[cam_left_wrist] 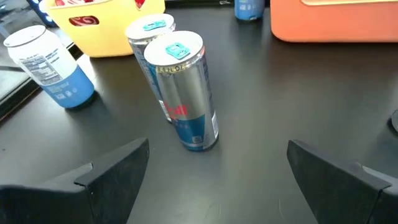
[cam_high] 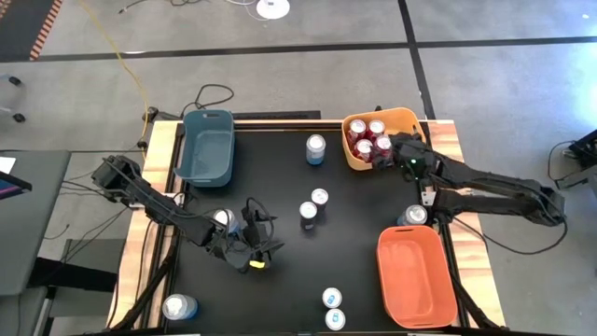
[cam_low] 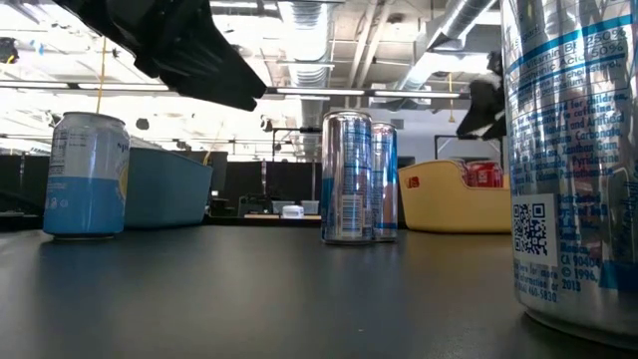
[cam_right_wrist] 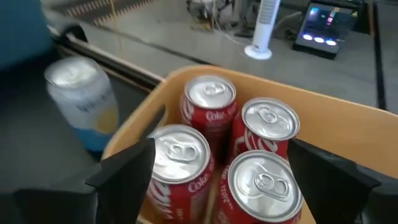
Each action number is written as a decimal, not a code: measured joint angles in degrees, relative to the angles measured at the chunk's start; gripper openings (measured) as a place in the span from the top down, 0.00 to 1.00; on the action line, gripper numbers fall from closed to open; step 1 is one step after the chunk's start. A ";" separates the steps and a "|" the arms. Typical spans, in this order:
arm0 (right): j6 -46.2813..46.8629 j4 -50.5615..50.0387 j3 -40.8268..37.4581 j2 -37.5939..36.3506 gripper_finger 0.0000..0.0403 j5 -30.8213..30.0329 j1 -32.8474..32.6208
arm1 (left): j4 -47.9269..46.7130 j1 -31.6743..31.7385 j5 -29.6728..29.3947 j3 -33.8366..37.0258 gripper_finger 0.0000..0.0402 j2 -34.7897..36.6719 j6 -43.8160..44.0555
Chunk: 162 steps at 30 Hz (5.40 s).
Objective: Sort soda cans
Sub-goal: Put the middle right white soda can into the orange bin
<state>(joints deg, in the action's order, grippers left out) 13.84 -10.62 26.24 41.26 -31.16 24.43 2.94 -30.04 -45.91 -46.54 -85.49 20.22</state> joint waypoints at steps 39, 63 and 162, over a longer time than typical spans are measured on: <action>11.76 13.17 0.04 -6.93 0.21 -0.55 -41.30 | 13.78 11.14 6.67 0.04 0.06 -8.30 -7.09; 45.19 -44.35 22.44 11.56 0.24 3.43 -37.77 | -8.87 6.94 1.75 0.00 0.06 1.99 1.14; 58.48 -79.35 66.02 29.88 0.39 23.09 -46.74 | -20.22 5.38 -0.85 0.00 0.06 1.99 1.42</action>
<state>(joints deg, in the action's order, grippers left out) 72.32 -89.97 92.25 71.14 -8.07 -22.31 -17.28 -24.67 -46.76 -46.54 -83.50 21.64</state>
